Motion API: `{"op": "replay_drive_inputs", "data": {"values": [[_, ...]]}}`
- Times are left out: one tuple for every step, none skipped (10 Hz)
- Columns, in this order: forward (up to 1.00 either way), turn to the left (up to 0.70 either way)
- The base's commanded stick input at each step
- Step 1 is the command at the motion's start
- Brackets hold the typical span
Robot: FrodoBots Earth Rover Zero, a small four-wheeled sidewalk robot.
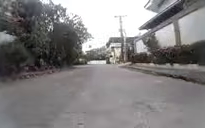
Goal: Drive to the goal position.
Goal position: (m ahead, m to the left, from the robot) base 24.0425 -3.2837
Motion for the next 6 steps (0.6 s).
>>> {"op": "replay_drive_inputs", "data": {"values": [[1.0,-0.17],[1.0,-0.17],[1.0,-0.17],[1.0,-0.17],[1.0,-0.17],[1.0,-0.17]]}}
